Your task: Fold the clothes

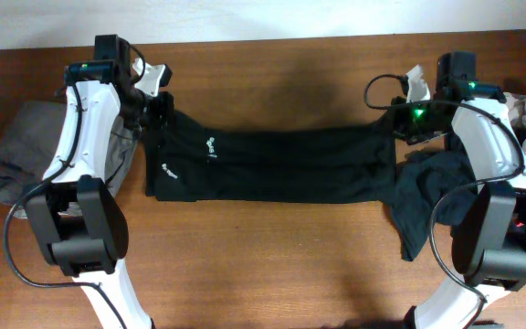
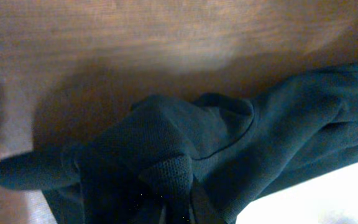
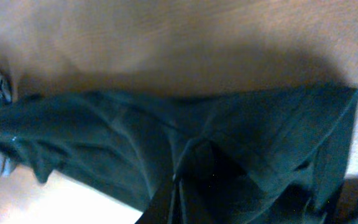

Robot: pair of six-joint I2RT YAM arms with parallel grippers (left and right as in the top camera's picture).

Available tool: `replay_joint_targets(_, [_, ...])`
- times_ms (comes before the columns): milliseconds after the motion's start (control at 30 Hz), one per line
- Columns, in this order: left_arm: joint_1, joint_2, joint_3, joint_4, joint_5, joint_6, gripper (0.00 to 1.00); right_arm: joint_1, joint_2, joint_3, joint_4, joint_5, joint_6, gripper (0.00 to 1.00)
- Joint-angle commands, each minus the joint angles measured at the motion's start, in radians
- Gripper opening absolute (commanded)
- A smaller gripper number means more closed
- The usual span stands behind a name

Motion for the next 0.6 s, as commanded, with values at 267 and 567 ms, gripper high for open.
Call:
replay_joint_targets(267, [0.007, -0.034, 0.014, -0.179, -0.099, 0.013, 0.27, 0.018, -0.032, 0.012, -0.294, 0.098, -0.049, 0.04])
replay_joint_targets(567, [0.007, -0.034, 0.014, -0.206, -0.112, 0.013, 0.26, 0.018, -0.031, 0.012, -0.338, 0.424, 0.109, 0.04])
